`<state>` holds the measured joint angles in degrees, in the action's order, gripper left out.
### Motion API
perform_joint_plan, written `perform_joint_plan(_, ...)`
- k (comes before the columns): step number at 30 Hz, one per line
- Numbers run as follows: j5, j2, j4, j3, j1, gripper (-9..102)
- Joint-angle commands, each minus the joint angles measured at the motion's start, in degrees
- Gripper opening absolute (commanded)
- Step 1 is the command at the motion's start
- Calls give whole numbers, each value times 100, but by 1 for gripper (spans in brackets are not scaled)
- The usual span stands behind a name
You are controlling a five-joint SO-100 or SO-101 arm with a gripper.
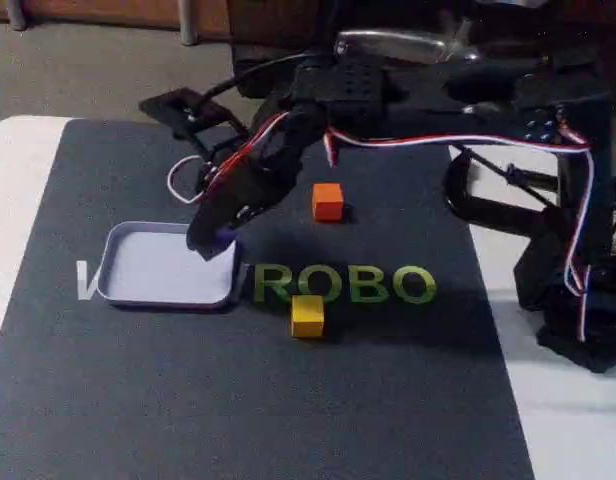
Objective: Move blocks one by one until all three blocks are in the tray.
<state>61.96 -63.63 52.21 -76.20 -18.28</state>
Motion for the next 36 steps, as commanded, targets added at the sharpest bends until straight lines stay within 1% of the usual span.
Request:
perform_joint_plan(1,97,193,18,562,9,-8)
perform_joint_plan(6,246,659,18,905,-35,-8)
perform_joint_plan(12,352,747,18,940,-44,-5)
perform_joint_plan(25,545,747,44,940,-35,23)
perform_joint_plan(28,615,721,70,940,-35,26)
perform_joint_plan(32,844,475,325,940,-53,27)
perform_joint_plan(36,1310,9,940,932,-44,27)
